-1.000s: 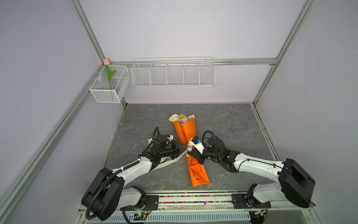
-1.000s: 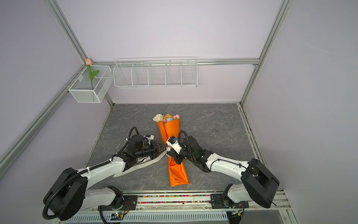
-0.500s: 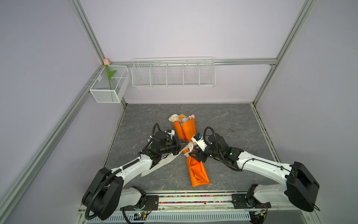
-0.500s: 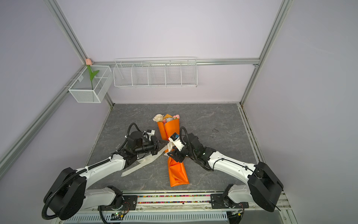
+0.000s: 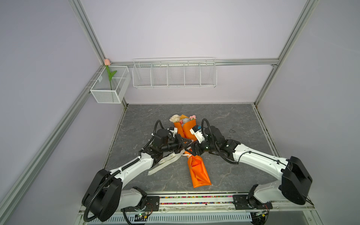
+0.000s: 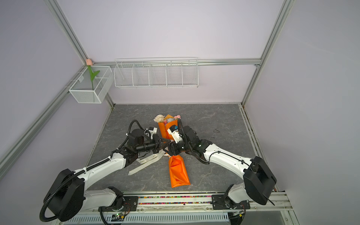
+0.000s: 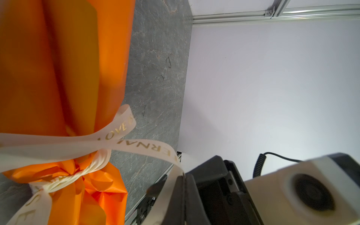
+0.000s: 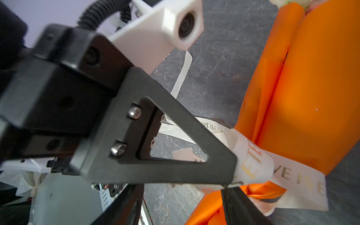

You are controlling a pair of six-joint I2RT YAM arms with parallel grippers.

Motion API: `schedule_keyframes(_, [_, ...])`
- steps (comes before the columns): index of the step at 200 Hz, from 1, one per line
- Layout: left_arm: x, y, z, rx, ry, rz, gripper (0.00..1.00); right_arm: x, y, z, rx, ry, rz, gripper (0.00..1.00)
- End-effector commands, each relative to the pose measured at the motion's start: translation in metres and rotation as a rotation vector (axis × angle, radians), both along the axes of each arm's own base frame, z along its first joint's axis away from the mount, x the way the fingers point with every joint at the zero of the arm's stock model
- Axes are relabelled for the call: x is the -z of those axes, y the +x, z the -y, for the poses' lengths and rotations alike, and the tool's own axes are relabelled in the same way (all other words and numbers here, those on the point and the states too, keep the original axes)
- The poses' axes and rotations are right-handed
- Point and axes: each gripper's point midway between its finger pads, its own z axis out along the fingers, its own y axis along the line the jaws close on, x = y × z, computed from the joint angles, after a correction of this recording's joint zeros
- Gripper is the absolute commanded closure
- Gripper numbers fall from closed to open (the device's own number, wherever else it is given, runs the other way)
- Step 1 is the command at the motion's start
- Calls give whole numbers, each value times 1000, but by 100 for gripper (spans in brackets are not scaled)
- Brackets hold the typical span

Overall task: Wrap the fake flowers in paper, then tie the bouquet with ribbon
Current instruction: 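Pull the ribbon ends with both grippers to tighten the knot on the bouquet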

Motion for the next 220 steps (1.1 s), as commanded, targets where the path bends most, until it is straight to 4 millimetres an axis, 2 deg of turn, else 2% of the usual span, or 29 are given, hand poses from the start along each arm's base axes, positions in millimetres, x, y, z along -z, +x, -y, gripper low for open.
schedule_keyframes(1, [-5, -2, 6, 23, -6, 7, 100, 0, 1, -7, 60, 55, -86, 50])
schedule_keyframes(16, [-7, -3, 5, 19, -8, 13, 100, 2, 7, -3, 117, 61, -86, 50])
schedule_keyframes(48, [-5, -2, 2, 0, 3, 9, 100, 0, 24, 7, 266, 105, -82, 45])
schedule_keyframes(71, [-2, -2, 1, -7, 0, -4, 100, -18, 25, -4, 271, 198, -80, 53])
schedule_keyframes(74, [-2, -2, 2, -8, 1, -4, 100, -9, 22, -1, 276, 186, -92, 56])
schedule_keyframes(82, [-1, -2, 1, -9, 4, -6, 100, -12, 20, -2, 275, 204, -93, 63])
schedule_keyframes(97, [3, -2, 1, -11, 12, -12, 100, -16, 17, -6, 263, 237, -104, 63])
schedule_keyframes(111, [3, -1, 1, -11, 12, -14, 100, -17, 13, -6, 267, 245, -104, 76])
schedule_keyframes(119, [4, -1, 1, -15, 12, -14, 100, -16, 11, -5, 269, 243, -103, 77])
schedule_keyframes(146, [5, 0, 0, -25, 20, -17, 100, -14, 7, 1, 265, 216, -90, 91])
schedule_keyframes(161, [5, 1, 0, -22, 28, -15, 100, -12, 3, 5, 250, 188, -85, 92])
schedule_keyframes(165, [6, 0, 0, -19, 34, -14, 95, -11, 2, 5, 242, 177, -82, 93])
schedule_keyframes(173, [8, 0, -2, -15, 55, -15, 79, -9, 0, 6, 223, 159, -76, 93])
schedule_keyframes(186, [14, -2, -5, -5, 108, -5, 64, -5, -3, 8, 205, 109, -76, 93])
schedule_keyframes(197, [23, -4, -14, -5, 188, 7, 45, -4, -5, 6, 174, 94, -76, 93])
schedule_keyframes(206, [35, -6, -26, -17, 278, 0, 39, -2, -6, 6, 164, 78, -75, 93])
schedule_keyframes(220, [48, -8, -46, -15, 402, 29, 36, 0, -7, 5, 152, 71, -76, 93])
